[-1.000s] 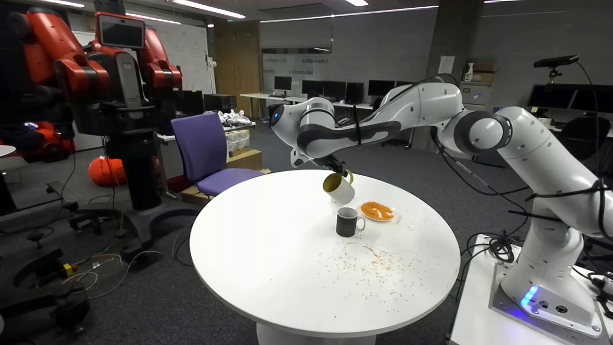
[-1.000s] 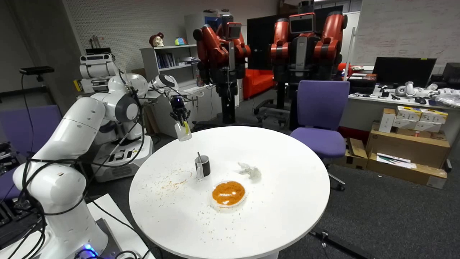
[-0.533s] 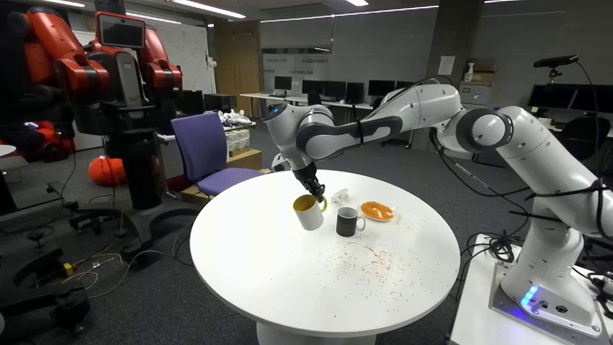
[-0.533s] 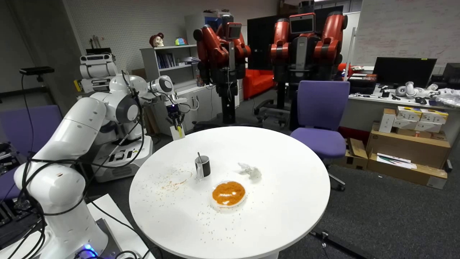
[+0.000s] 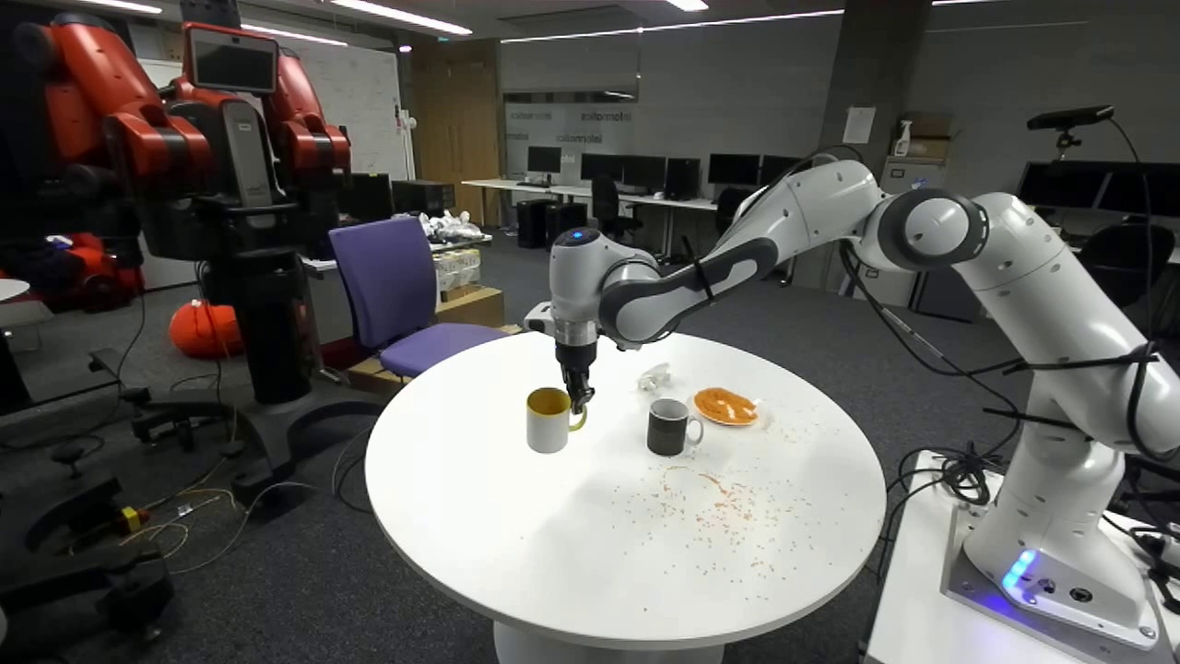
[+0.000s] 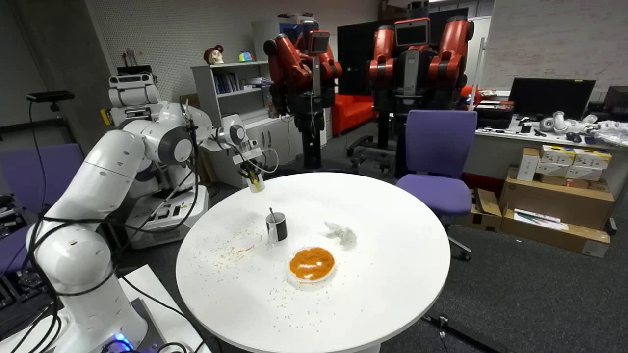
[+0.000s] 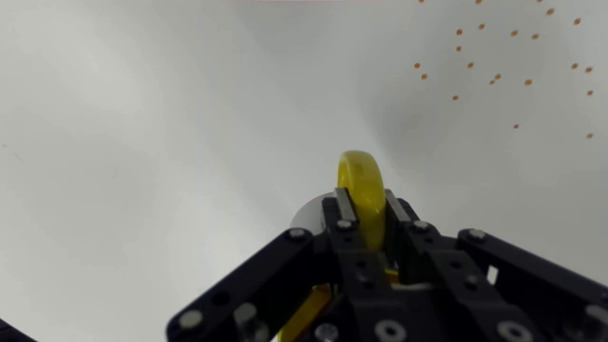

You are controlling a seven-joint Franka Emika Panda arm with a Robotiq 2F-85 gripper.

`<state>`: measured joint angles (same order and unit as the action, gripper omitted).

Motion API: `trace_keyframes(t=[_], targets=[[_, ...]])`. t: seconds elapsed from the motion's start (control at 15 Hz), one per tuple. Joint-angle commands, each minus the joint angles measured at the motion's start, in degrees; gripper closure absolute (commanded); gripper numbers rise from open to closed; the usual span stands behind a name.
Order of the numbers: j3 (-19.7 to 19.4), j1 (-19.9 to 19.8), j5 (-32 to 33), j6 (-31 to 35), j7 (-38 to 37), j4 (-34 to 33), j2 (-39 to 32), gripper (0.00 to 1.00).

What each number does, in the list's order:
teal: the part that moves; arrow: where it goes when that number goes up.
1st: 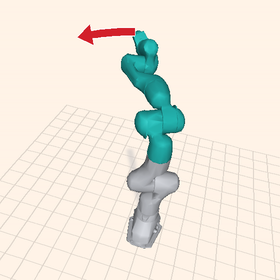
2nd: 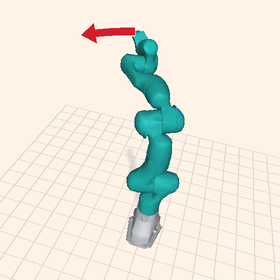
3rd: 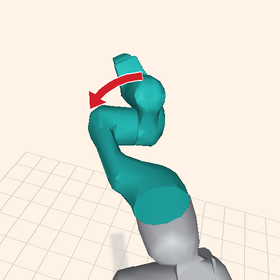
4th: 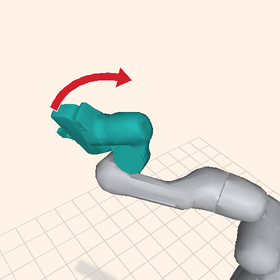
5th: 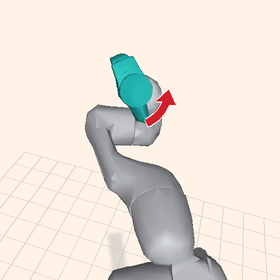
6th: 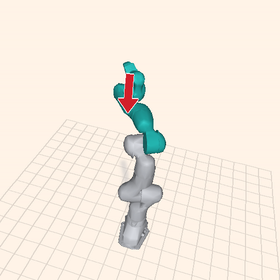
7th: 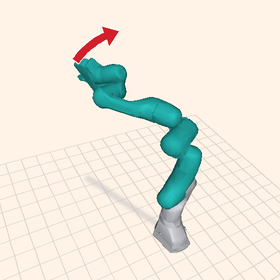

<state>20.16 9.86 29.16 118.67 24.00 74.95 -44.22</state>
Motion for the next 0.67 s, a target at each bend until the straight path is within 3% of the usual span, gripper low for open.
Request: trace_keyframes(t=[0.0,0.07,0.4,0.6], targets=[[0.18,-3.54,1.2,15.04,-9.97,13.87,6.78,0.95],[-5.18,-0.29,-2.49,20.02,-11.25,16.43,8.31,0.95],[-15.13,4.92,-0.22,37.99,-25.96,30.18,13.92,0.95],[-16.96,5.48,-1.33,44.09,-26.23,38.56,18.18,0.95]])
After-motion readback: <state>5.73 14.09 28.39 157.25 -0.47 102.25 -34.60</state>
